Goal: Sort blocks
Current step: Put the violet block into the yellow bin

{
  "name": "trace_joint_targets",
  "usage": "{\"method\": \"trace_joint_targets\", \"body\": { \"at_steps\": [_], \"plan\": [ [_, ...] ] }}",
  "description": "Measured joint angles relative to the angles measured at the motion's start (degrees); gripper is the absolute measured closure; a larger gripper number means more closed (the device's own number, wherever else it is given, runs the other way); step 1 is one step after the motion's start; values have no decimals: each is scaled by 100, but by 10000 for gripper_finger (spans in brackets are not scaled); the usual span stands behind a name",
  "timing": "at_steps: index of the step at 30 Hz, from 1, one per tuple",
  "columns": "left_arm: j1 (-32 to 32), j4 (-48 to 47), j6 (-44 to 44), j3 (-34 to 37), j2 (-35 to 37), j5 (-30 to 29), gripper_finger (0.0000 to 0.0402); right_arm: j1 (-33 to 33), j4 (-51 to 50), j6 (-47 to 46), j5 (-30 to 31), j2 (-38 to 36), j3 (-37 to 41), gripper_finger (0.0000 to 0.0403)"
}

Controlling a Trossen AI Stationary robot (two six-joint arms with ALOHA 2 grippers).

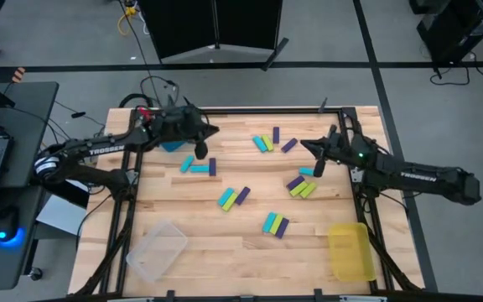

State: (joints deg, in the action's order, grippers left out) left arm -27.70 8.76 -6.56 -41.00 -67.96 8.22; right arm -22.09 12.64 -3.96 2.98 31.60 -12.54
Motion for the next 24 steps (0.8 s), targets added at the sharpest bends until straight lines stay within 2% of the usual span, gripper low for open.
{"method": "trace_joint_targets", "body": {
  "at_steps": [4,10,15,24],
  "plan": [
    [332,360,-9,131,0,-106,373,0,-527,-32,8,656,-597,395],
    [686,923,-7,375,0,-210,376,-7,-2228,183,14,1672,-1978,391],
    [800,996,-38,384,0,-253,377,-128,-3462,563,-223,2475,-2969,381],
    [870,990,-29,384,0,-250,377,-539,-4702,1471,-651,3748,-3956,375]
  ]
}}
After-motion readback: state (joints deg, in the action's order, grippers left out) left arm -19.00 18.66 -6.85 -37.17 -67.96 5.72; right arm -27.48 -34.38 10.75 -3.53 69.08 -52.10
